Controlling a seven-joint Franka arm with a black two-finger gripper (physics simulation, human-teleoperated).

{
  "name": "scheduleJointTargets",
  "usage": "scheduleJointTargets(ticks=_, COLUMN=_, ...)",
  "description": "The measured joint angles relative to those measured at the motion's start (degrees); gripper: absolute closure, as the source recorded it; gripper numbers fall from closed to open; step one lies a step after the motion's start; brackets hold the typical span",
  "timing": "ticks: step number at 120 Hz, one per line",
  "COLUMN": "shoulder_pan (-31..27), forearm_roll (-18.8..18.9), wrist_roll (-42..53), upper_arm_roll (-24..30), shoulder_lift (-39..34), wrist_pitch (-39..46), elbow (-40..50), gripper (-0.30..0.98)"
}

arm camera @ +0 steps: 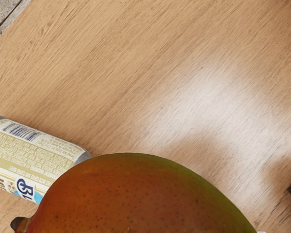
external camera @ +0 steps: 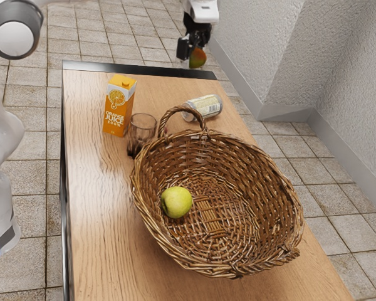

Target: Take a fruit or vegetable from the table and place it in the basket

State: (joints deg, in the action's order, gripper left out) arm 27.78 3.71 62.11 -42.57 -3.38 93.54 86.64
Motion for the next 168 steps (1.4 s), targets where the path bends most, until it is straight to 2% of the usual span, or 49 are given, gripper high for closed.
scheduleJointTargets(ticks=24, shoulder_pan=0.2, forearm_roll=0.0, wrist_roll=-0.1, upper_arm_roll=1.8, shoulder_lift=-0.6, wrist_pitch=-4.3, elbow=-4.2, gripper=0.25)
scheduleJointTargets(ticks=35, shoulder_pan=-2.1, forearm_roll=0.0, wrist_roll=-0.4, upper_arm_roll=7.8, shoulder_lift=-0.5, wrist_pitch=-5.3, elbow=-4.3, gripper=0.26)
scheduleJointTargets(ticks=57, shoulder_pan=1.9, forearm_roll=0.0, wrist_roll=-1.5, upper_arm_roll=21.2, shoulder_lift=-0.7, wrist_pitch=-6.8, elbow=-4.3, gripper=0.26)
scheduleJointTargets(ticks=66, shoulder_pan=2.4, forearm_roll=0.1, wrist_roll=-2.2, upper_arm_roll=25.3, shoulder_lift=-1.1, wrist_pitch=-7.3, elbow=-4.3, gripper=0.26)
scheduleJointTargets(ticks=75, shoulder_pan=4.0, forearm_roll=0.4, wrist_roll=-3.0, upper_arm_roll=26.9, shoulder_lift=-1.2, wrist_pitch=-7.8, elbow=-4.3, gripper=0.26)
scheduleJointTargets(ticks=102, shoulder_pan=5.8, forearm_roll=1.2, wrist_roll=-5.2, upper_arm_roll=27.8, shoulder_lift=-1.3, wrist_pitch=-8.7, elbow=-4.3, gripper=0.25)
scheduleJointTargets(ticks=108, shoulder_pan=5.2, forearm_roll=2.1, wrist_roll=-5.5, upper_arm_roll=28.8, shoulder_lift=-1.2, wrist_pitch=-8.9, elbow=-4.3, gripper=0.17)
scheduleJointTargets(ticks=120, shoulder_pan=5.9, forearm_roll=3.3, wrist_roll=-6.0, upper_arm_roll=29.5, shoulder_lift=-1.1, wrist_pitch=-9.2, elbow=-4.3, gripper=0.09)
scheduleJointTargets(ticks=150, shoulder_pan=5.7, forearm_roll=4.1, wrist_roll=-6.9, upper_arm_roll=29.4, shoulder_lift=-0.8, wrist_pitch=-9.9, elbow=-4.2, gripper=0.01)
scheduleJointTargets(ticks=158, shoulder_pan=7.5, forearm_roll=4.2, wrist_roll=-7.0, upper_arm_roll=26.0, shoulder_lift=-0.8, wrist_pitch=-10.2, elbow=-4.2, gripper=0.01)
scheduleJointTargets(ticks=168, shoulder_pan=9.8, forearm_roll=4.3, wrist_roll=-6.7, upper_arm_roll=14.7, shoulder_lift=-0.5, wrist_pitch=-10.5, elbow=-3.8, gripper=0.01)
